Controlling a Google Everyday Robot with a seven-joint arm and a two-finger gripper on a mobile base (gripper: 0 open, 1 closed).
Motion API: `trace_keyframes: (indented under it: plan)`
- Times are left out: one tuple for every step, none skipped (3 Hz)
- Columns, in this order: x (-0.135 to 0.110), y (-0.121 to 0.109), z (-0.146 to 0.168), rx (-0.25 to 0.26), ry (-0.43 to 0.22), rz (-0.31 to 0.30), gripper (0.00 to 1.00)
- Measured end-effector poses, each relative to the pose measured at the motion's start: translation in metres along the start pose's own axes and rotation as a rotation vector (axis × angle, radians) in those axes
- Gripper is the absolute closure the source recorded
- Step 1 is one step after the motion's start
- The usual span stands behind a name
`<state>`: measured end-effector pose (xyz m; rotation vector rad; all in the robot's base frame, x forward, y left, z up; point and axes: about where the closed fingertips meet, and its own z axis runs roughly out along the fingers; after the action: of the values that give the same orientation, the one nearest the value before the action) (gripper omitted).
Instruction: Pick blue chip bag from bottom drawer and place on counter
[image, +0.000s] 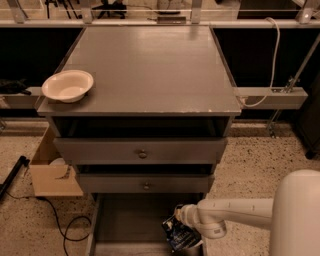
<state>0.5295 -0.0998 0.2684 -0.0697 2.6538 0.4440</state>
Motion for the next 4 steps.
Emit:
trace_keyframes:
  plan:
    - [0.018, -0.010, -0.018, -0.089, 0.007, -0.013, 1.00]
    - [0.014, -0.002, -0.014, -0.079, -0.001, -0.009, 1.00]
    - [-0.004, 0.001, -0.038, -0.055, -0.054, -0.015, 1.00]
    - [-0.033, -0.004, -0.089, -0.008, -0.148, -0.033, 1.00]
